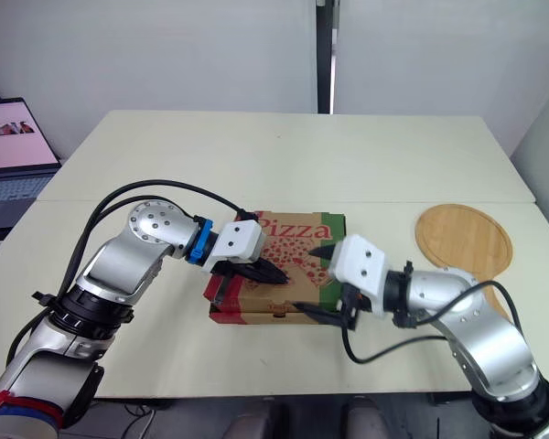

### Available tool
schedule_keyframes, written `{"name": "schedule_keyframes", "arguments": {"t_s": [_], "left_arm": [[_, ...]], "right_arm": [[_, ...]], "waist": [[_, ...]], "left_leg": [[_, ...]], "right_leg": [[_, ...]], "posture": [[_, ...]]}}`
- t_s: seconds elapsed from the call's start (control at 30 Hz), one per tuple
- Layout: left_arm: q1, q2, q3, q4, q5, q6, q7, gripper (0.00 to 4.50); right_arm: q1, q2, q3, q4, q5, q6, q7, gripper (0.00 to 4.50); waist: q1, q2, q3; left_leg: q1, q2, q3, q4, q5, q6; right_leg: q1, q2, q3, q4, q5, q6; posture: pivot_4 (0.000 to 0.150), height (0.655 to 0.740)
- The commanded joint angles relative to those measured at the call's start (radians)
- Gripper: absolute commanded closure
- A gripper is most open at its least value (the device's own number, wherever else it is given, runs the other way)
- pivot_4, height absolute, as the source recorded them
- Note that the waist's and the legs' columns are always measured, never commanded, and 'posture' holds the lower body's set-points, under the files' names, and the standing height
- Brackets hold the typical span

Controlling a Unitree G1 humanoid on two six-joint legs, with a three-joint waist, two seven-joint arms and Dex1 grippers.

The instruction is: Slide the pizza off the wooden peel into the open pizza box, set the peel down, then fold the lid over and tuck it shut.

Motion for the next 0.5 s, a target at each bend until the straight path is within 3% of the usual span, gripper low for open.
{"name": "schedule_keyframes", "arguments": {"t_s": [0.03, 0.33, 0.5], "left_arm": [[0.014, 0.006, 0.013, -0.036, -0.008, 0.004, 0.008, 4.5], [0.023, 0.064, 0.104, 0.025, -0.045, 0.0, 0.004, 4.5], [0.054, 0.125, 0.173, -0.016, -0.093, 0.067, 0.011, 4.5]], "right_arm": [[-0.046, 0.03, 0.05, 0.05, 0.011, 0.029, -0.037, 1.27], [-0.056, 0.062, 0.143, 0.161, -0.015, -0.053, -0.028, 4.35], [-0.058, 0.081, 0.182, 0.185, -0.013, -0.091, -0.014, 4.46]], "waist": [[0.001, 0.0, 0.0], [0.0, 0.0, 0.0], [-0.009, 0.0, 0.0]], "left_leg": [[0.0, 0.0, 0.0, 0.0, 0.0, 0.0], [0.0, -0.001, 0.0, 0.0, 0.001, -0.002], [0.0, 0.0, 0.0, 0.0, 0.001, -0.001]], "right_leg": [[0.0, 0.0, 0.0, 0.0, 0.0, 0.0], [-0.001, 0.0, 0.0, 0.0, 0.0, 0.0], [-0.001, 0.0, 0.0, 0.0, 0.0, 0.0]], "posture": [[0.15, 0.7281], [0.15, 0.7281], [0.15, 0.7281]]}}
